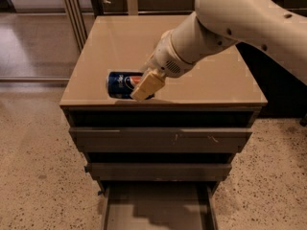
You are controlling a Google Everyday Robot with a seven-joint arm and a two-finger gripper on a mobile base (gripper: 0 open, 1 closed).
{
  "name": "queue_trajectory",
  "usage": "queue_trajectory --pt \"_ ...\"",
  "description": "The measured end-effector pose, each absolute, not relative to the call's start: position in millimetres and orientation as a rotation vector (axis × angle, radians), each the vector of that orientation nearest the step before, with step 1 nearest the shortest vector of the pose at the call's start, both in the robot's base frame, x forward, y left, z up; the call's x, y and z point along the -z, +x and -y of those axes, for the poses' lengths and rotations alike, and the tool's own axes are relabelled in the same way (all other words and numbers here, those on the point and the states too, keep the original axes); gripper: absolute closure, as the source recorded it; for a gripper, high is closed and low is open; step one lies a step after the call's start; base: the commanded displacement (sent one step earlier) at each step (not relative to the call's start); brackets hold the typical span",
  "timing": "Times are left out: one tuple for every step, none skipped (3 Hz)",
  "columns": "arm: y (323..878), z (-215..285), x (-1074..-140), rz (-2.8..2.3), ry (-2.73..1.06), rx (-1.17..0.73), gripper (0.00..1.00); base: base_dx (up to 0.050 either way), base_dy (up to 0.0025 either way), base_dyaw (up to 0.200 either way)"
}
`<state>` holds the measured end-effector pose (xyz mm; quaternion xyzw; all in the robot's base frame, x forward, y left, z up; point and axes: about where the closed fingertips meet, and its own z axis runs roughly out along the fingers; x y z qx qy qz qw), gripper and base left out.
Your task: Place pepsi can into bottom drawer
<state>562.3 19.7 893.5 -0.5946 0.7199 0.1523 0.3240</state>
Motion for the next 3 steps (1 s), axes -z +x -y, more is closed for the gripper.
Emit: queue_trajectory --pt "530.1 -3.7 -886.0 -1.935 -1.448 -0.377 1.00 0.000 0.00000 0.000" --pt "504.5 4.5 -875.7 -1.969 -1.351 -0.372 1.00 0.000 0.00000 0.000" --pt "487.2 4.8 -856.9 -1.994 -1.268 -0.408 1.00 0.000 0.00000 0.000"
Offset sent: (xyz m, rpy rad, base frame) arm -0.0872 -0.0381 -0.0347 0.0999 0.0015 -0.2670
